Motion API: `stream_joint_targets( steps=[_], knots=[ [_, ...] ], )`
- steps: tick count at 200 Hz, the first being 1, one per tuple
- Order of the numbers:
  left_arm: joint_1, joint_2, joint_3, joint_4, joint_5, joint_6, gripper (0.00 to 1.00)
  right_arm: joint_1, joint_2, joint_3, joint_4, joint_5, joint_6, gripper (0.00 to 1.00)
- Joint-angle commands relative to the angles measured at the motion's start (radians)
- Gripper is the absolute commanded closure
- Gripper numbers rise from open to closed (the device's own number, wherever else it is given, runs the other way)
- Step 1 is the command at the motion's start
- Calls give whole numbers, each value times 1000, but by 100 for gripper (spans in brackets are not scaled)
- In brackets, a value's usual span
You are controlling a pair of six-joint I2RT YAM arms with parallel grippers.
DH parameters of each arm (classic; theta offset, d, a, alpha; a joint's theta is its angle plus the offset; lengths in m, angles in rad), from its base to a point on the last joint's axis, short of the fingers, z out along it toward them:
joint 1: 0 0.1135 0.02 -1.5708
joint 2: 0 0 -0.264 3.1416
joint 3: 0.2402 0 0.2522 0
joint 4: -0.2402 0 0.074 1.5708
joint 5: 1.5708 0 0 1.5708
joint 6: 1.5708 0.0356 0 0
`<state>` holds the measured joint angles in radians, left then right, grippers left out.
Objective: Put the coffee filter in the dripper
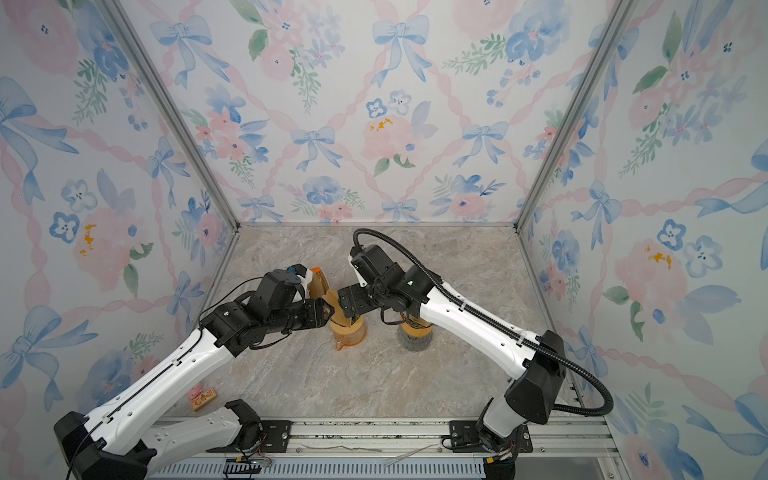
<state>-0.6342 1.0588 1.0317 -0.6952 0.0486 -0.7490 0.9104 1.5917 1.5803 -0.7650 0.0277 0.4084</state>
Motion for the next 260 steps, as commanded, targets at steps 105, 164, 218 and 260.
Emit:
stream_joint_targets(
  steps=[105, 164, 218, 260],
  knots=[
    [-1, -67, -169, 220, -37, -22, 44, -59, 141, 82, -62, -13, -112, 4],
    [-3, -39, -189, 223, -28, -29, 47, -92, 183, 113, -65, -6, -127, 4],
    [-2, 2, -191, 222, -52, -15, 49, -112, 213, 129, -91, 24, -154, 4],
    [-2, 25, -188, 220, -69, -8, 50, -132, 220, 109, -88, 15, -154, 4]
  ],
)
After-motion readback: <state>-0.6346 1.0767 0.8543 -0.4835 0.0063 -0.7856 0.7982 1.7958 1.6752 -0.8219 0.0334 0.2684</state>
